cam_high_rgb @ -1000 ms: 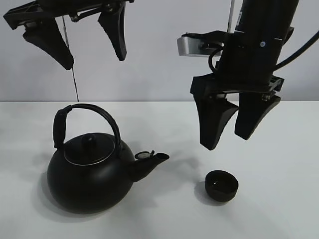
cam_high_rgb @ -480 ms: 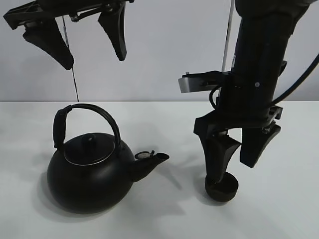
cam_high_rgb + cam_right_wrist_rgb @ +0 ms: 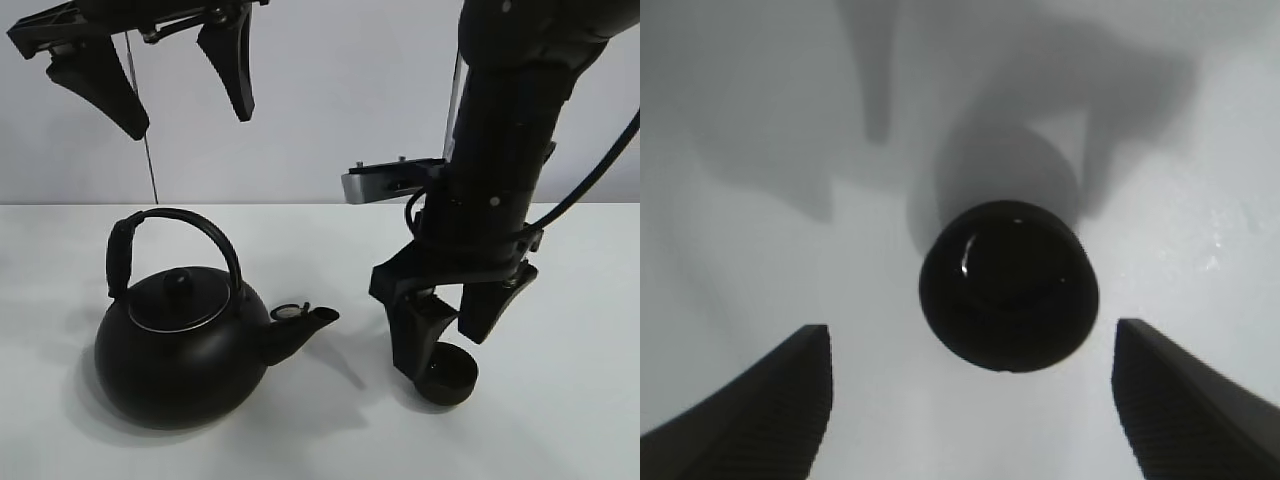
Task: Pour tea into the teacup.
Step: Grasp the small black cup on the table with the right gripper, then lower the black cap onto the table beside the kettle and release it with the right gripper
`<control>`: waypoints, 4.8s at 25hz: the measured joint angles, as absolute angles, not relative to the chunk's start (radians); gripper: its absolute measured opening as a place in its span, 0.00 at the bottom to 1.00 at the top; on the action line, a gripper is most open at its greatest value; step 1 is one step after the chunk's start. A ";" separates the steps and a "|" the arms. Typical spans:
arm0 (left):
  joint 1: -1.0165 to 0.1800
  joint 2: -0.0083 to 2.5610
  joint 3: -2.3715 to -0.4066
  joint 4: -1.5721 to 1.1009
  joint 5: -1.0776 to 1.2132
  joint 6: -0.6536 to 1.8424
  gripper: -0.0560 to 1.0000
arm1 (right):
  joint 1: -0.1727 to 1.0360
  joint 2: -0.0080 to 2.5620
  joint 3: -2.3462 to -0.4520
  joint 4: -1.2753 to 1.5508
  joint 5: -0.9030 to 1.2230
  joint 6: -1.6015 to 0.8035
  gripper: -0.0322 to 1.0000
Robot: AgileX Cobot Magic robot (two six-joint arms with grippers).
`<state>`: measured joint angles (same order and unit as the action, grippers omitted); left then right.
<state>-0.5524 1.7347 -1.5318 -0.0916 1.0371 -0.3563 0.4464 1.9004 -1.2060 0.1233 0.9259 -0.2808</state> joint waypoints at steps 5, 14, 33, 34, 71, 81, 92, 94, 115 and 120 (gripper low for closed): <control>-0.552 1.735 -1.532 -0.092 1.035 -0.356 0.62 | 0.502 1.901 -1.206 0.078 0.883 -0.223 0.55; -0.552 1.735 -1.532 -0.092 1.033 -0.356 0.62 | 0.502 1.901 -1.206 0.037 0.865 -0.184 0.55; -0.552 1.735 -1.532 -0.092 1.025 -0.356 0.62 | 0.502 1.990 -1.206 0.036 0.856 -0.157 0.55; -0.552 1.735 -1.532 -0.092 1.025 -0.356 0.62 | 0.502 1.990 -1.206 0.036 0.856 -0.157 0.55; -0.552 1.735 -1.532 -0.092 1.024 -0.356 0.62 | 0.502 1.990 -1.206 0.052 0.886 -0.125 0.55; -0.552 1.735 -1.532 -0.092 1.024 -0.356 0.62 | 0.502 1.991 -1.206 0.072 0.870 -0.123 0.55; -0.552 1.735 -1.532 -0.092 1.024 -0.356 0.62 | 0.502 2.005 -1.206 0.074 0.868 -0.100 0.42; -0.552 1.735 -1.532 -0.092 1.024 -0.356 0.62 | 0.502 2.005 -1.206 0.074 0.868 -0.100 0.42; -0.552 1.735 -1.532 -0.092 1.024 -0.356 0.62 | 0.502 1.911 -1.244 0.134 0.778 -0.064 0.42; -0.552 1.735 -1.532 -0.092 1.025 -0.356 0.62 | 0.502 1.916 -1.247 0.117 0.750 0.000 0.42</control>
